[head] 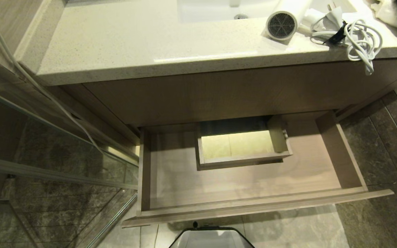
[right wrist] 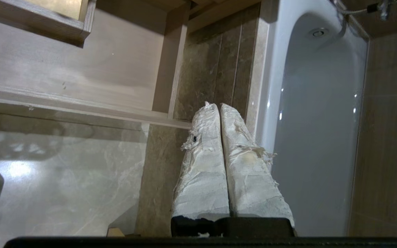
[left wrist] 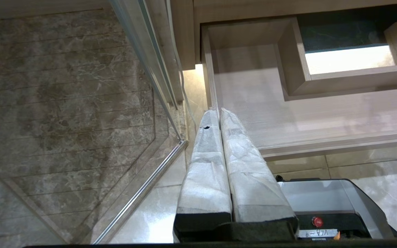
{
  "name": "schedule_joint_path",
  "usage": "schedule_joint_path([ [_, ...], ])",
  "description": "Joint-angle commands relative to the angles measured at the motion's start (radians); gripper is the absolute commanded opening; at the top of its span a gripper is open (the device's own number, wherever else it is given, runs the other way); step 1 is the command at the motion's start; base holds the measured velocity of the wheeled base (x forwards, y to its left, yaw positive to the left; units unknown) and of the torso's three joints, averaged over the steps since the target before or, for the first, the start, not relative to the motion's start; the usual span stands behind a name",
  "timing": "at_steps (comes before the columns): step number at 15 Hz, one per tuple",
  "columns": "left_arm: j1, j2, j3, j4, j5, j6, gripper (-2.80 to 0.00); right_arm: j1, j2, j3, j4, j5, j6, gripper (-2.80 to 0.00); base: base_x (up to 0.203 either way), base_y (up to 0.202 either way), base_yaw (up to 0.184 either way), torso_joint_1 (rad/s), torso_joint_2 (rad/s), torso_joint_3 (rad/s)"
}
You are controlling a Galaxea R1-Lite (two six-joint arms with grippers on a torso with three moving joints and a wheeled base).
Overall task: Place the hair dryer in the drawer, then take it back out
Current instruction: Close the drawer
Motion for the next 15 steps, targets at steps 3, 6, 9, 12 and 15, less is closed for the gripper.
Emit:
schedule_joint_path([
  [3,0.0,0.0,0.0,-0.001,0.0,0.0,-2.8,0.006,-0.005,0.016,-0.001,0.001,0.007,-2.8,0.0,0.0,0.0,-0.206,0.42,0.204],
  [6,0.0,0.0,0.002,-0.001,0.0,0.0,-2.8,0.006,-0.01,0.03,-0.001,0.001,0.007,-2.8,0.0,0.0,0.0,-0.269,0.54,0.267],
  [9,0.0,0.0,0.0,-0.001,0.001,0.0,-2.8,0.03,-0.008,0.034,-0.005,0.001,0.008,-2.8,0.0,0.0,0.0,-0.273,0.54,0.269],
  [12,0.0,0.0,0.0,-0.001,0.0,0.0,-2.8,0.033,-0.014,0.051,0.002,0.001,0.008,-2.8,0.0,0.0,0.0,-0.264,0.53,0.261],
  [15,0.0,0.0,0.001,-0.001,0.0,0.0,-2.8,0.035,-0.015,0.057,0.001,0.001,0.008,-2.8,0.0,0.0,0.0,-0.264,0.51,0.249],
])
